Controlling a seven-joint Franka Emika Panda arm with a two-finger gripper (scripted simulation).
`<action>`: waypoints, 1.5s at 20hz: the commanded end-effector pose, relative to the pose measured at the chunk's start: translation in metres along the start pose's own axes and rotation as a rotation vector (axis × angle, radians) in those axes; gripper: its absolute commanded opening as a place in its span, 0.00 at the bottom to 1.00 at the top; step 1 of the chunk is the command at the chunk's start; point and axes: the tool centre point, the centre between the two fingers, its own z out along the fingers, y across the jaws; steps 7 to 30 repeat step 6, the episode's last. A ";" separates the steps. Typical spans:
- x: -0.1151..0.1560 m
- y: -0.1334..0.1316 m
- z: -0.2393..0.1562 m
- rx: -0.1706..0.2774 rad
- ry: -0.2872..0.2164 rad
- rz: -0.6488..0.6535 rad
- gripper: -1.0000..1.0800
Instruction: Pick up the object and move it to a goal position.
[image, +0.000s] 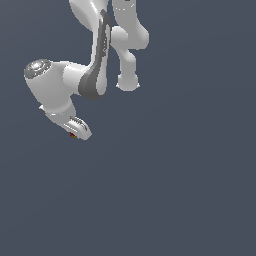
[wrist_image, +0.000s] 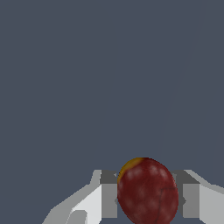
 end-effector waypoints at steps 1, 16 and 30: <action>0.006 0.006 -0.004 0.000 -0.001 -0.002 0.00; 0.010 0.009 -0.007 0.000 -0.001 -0.002 0.00; 0.010 0.009 -0.007 0.000 -0.001 -0.002 0.00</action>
